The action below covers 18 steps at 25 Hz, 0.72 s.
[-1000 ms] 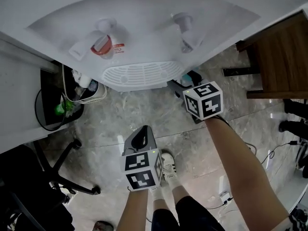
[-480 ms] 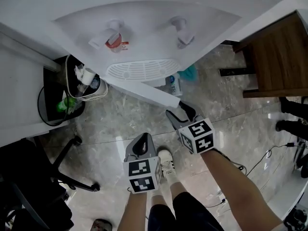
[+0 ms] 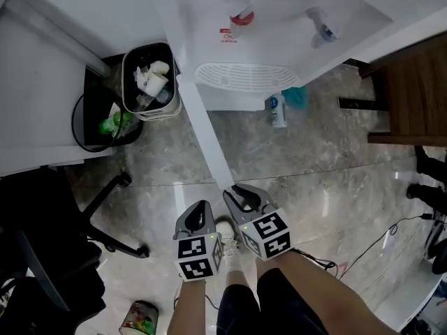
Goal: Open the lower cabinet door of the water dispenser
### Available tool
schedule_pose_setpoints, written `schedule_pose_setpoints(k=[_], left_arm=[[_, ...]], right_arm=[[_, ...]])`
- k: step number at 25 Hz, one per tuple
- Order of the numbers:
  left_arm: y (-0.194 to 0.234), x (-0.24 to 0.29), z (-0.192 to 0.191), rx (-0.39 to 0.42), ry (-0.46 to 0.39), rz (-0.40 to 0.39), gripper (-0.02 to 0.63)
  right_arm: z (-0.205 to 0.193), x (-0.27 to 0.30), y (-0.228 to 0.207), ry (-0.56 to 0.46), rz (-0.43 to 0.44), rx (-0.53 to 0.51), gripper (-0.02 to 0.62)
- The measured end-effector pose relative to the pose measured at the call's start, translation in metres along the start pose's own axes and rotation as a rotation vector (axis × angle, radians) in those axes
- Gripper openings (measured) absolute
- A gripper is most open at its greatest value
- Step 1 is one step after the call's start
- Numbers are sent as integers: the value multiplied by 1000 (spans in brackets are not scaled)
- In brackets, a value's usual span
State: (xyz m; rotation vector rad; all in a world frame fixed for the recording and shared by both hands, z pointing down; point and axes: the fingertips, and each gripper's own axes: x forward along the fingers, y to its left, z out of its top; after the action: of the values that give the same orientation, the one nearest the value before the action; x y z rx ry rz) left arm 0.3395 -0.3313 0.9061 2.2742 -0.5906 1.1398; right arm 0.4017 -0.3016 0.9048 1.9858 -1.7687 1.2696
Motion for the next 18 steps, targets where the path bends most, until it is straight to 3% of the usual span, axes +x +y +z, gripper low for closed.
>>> schedule_pose_setpoints(k=[4, 13, 18], left_arm=[[28, -12, -11, -28, 1, 35, 6], [43, -23, -13, -90, -6, 60, 6], [21, -47, -12, -86, 15, 45, 6]], right_arm=[[-2, 20, 28, 16, -8, 33, -8], [-3, 32, 47, 63, -32, 13, -8], [-2, -8, 48, 86, -67, 32, -8]])
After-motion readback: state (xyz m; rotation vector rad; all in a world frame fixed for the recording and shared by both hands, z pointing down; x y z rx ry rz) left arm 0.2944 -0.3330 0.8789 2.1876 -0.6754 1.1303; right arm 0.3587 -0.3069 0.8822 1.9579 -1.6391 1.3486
